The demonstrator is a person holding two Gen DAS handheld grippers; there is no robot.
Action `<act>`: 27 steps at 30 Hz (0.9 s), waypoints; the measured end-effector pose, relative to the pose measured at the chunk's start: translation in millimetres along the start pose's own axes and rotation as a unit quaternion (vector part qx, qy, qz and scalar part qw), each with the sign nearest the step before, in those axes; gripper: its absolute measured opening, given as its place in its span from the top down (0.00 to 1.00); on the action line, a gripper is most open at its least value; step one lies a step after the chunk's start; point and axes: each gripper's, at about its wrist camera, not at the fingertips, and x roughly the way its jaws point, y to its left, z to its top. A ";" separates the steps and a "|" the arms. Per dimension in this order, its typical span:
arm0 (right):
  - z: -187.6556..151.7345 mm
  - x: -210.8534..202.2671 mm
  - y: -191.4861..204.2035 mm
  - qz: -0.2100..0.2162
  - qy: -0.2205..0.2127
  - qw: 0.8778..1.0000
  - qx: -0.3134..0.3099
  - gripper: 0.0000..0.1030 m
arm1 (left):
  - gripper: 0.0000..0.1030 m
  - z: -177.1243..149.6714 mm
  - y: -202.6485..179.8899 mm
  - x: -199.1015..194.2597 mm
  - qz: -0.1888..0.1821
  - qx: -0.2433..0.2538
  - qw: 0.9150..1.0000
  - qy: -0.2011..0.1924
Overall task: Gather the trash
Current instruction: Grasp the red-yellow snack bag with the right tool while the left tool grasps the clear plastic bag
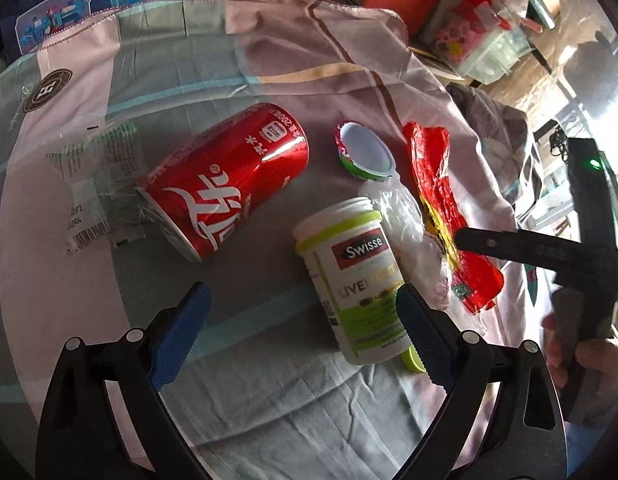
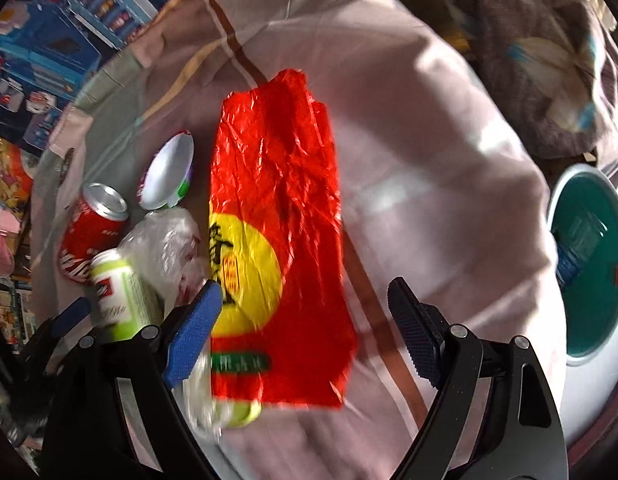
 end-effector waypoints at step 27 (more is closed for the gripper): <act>-29.5 -52.8 -58.7 0.003 -0.084 0.996 -0.001 0.75 | 0.18 14.1 -89.1 -14.4 0.008 0.102 0.994 -0.037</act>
